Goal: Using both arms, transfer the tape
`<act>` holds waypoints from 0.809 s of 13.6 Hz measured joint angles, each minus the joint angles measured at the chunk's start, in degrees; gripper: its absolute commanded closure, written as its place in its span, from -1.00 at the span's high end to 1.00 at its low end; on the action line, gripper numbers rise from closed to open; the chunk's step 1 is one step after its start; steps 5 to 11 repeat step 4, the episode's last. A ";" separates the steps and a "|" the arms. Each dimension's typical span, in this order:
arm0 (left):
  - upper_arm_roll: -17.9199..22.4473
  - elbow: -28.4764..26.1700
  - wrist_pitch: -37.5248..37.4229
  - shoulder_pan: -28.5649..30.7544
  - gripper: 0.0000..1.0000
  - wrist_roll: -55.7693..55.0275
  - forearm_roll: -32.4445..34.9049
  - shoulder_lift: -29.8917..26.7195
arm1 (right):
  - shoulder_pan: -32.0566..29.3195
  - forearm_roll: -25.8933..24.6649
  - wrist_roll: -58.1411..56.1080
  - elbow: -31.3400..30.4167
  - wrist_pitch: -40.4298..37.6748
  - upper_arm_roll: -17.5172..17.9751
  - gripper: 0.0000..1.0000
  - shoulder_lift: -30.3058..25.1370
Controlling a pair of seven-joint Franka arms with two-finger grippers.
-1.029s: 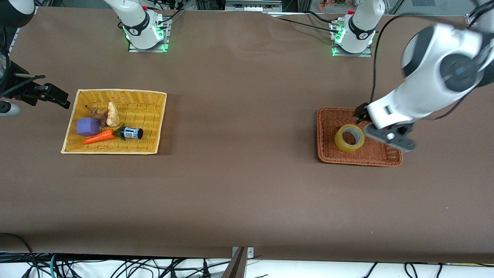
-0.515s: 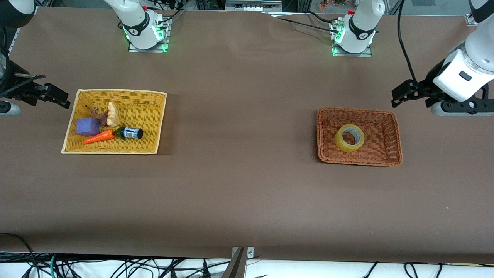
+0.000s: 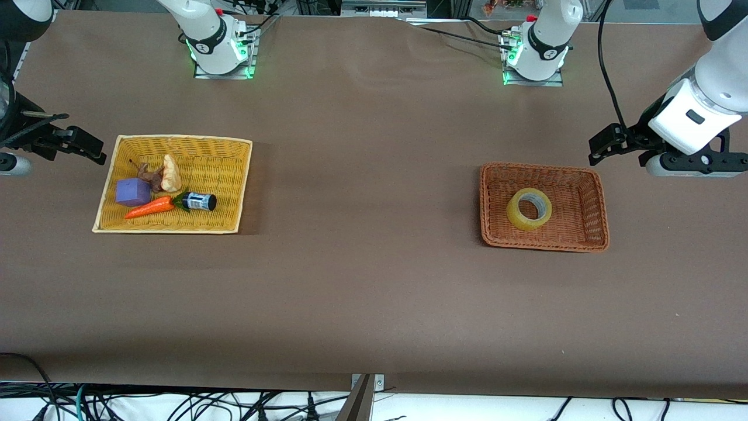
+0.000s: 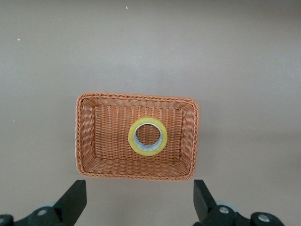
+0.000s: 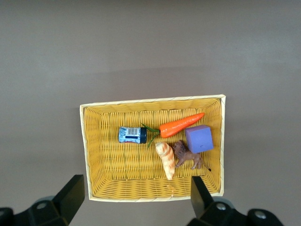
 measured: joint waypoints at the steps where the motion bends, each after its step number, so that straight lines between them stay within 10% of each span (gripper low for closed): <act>1: 0.07 0.00 -0.83 0.00 1.00 0.05 0.00 -0.14 | 0.00 0.00 0.00 0.00 0.00 0.00 1.00 0.00; 11: 0.15 0.00 -1.94 0.00 1.00 0.12 0.00 -0.22 | 0.00 0.01 0.00 0.00 0.00 0.00 1.00 0.00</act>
